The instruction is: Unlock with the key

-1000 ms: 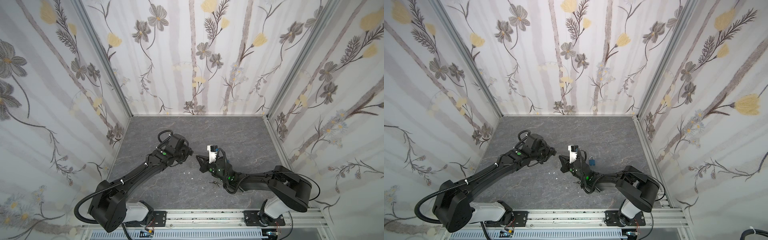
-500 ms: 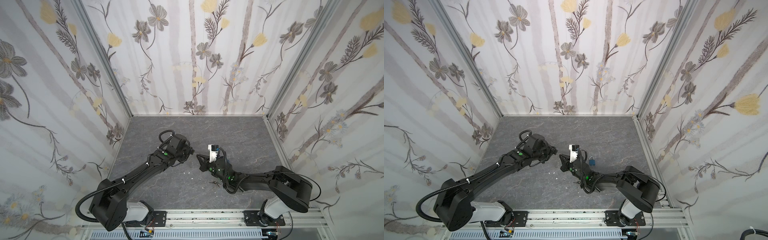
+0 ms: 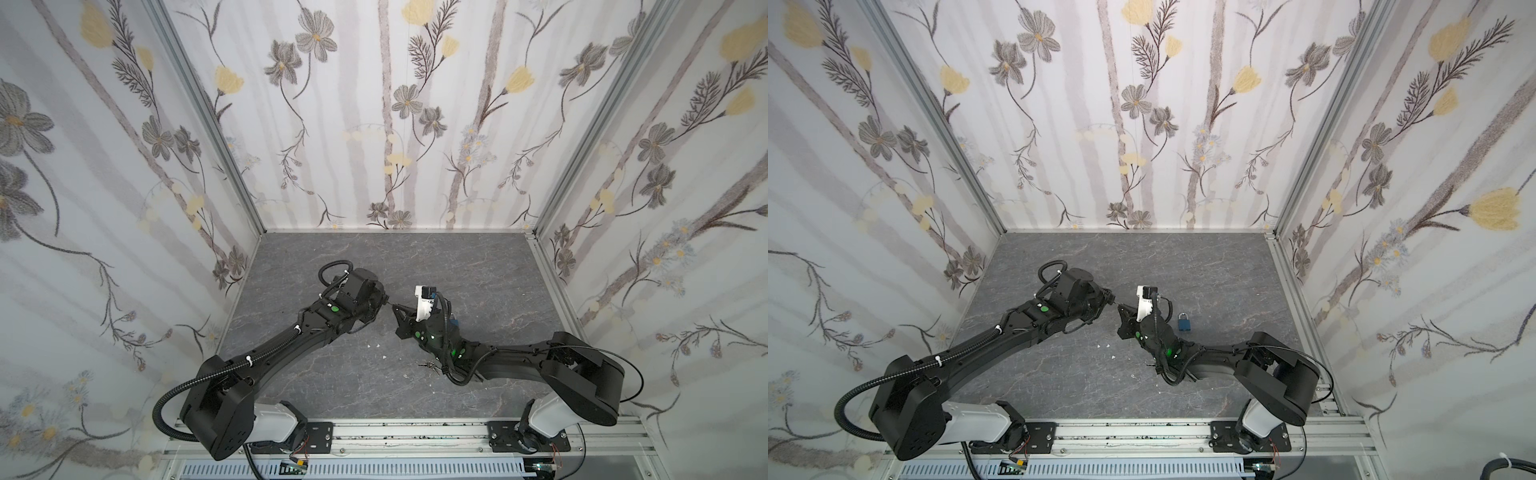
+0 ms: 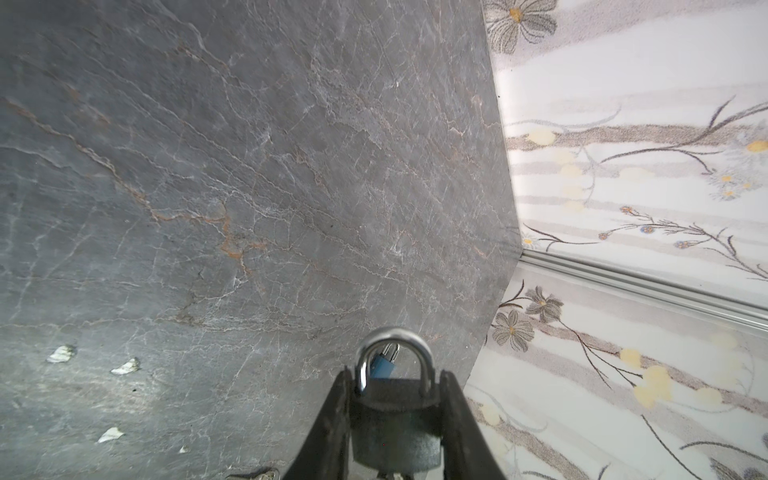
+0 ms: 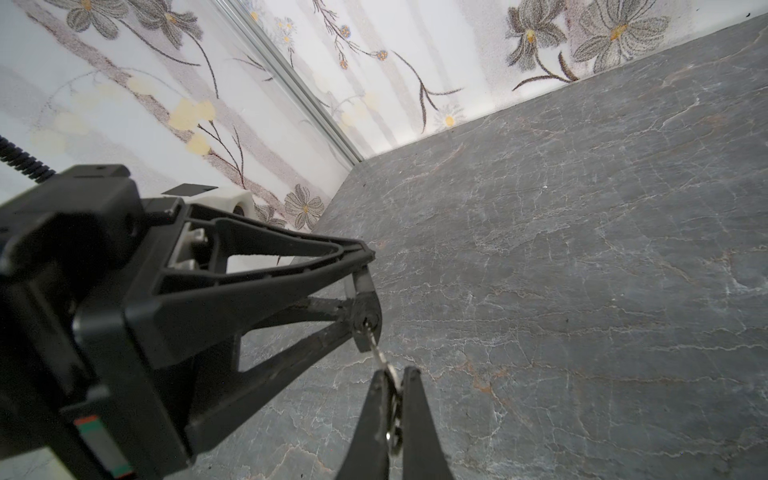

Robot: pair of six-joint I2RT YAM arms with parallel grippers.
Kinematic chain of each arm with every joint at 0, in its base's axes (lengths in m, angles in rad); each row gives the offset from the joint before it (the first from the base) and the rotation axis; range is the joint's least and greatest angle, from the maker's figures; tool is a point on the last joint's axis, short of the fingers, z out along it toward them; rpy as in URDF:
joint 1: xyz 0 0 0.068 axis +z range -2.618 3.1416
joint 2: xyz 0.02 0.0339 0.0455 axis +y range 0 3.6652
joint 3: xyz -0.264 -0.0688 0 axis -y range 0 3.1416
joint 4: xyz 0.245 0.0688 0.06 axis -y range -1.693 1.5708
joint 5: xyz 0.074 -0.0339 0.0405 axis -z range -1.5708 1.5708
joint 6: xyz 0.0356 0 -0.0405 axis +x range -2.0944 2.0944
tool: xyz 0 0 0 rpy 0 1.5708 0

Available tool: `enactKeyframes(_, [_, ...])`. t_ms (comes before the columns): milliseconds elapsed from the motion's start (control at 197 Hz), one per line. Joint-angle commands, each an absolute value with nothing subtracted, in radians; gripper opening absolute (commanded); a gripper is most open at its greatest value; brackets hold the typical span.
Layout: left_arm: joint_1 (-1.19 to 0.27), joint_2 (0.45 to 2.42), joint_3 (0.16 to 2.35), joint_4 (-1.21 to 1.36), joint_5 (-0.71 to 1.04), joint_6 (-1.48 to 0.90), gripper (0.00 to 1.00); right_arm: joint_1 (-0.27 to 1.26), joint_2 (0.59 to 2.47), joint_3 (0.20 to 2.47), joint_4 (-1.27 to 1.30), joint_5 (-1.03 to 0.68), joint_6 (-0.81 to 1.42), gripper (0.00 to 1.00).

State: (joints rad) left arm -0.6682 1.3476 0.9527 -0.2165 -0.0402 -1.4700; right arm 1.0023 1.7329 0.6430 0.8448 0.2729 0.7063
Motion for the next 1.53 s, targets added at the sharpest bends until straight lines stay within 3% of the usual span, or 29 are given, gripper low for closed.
enactKeyframes(0, [-0.690,1.350,0.966,-0.212,0.055,-1.485,0.00,1.012,1.746,0.682,0.923,0.224,0.712,0.00])
enactKeyframes(824, [-0.701,1.398,0.996,-0.163,0.056,-1.503,0.00,1.022,1.822,0.780,1.090,0.089,0.716,0.00])
enactKeyframes(1083, [-0.704,1.394,0.979,-0.115,0.075,-1.530,0.00,1.023,1.827,0.713,1.195,0.167,0.725,0.00])
enactKeyframes(1520, [-0.689,1.364,0.984,-0.218,0.030,-1.438,0.00,1.022,1.761,0.644,1.096,0.253,0.675,0.00])
